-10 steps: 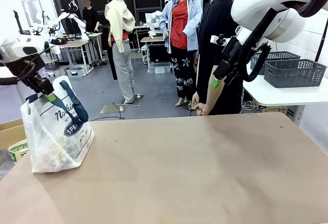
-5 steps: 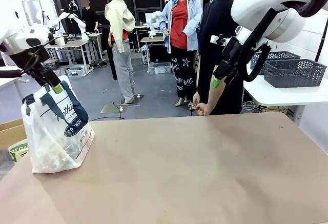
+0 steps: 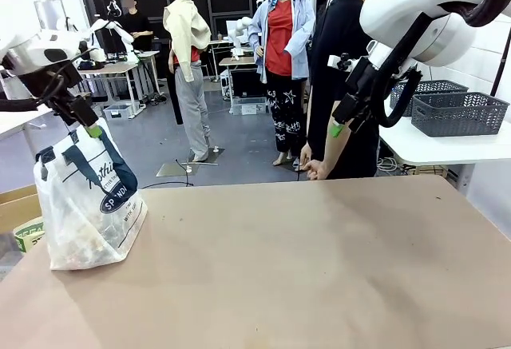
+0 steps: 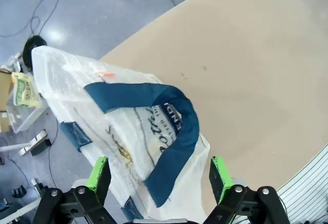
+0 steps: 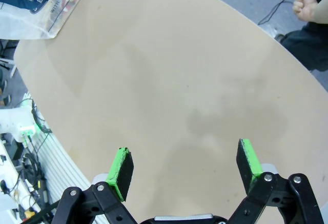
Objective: Transfer purchased items from the store into the shopping bag.
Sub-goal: Move the Reusable shopping bag to the right side of the table.
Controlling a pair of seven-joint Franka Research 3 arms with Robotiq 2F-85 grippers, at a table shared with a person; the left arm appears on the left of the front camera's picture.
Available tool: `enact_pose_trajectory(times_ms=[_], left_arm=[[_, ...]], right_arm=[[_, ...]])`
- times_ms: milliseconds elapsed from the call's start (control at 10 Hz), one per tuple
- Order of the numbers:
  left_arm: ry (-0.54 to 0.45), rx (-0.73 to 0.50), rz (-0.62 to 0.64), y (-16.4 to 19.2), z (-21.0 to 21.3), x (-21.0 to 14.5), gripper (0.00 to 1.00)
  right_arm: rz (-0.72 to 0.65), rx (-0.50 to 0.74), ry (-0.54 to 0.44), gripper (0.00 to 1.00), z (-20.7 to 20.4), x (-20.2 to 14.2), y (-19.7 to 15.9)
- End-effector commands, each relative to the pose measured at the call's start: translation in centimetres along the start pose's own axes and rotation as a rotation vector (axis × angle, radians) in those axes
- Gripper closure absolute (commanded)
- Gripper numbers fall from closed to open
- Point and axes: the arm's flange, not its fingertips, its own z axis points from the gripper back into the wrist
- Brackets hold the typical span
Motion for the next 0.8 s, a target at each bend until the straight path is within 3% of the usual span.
enact_pose_trajectory(times_ms=[0, 200, 500, 700], left_arm=[[-0.010, -0.110, -0.097, -1.0, -0.5, 2.1, 0.00], [-0.056, -0.252, -0.209, -2.2, -3.2, 3.2, 0.00], [-0.211, -0.445, -0.353, -2.3, -6.5, 3.9, 0.00], [-0.294, -0.562, -0.353, -2.8, -7.9, 4.6, 0.00]], right_arm=[[-0.005, -0.023, 0.009, 0.00, -0.1, 0.1, 0.0], [-0.005, -0.023, 0.009, 0.00, -0.1, 0.1, 0.0], [-0.005, -0.023, 0.009, 0.00, -0.1, 0.1, 0.0], [-0.005, -0.023, 0.009, 0.00, -0.1, 0.1, 0.0]])
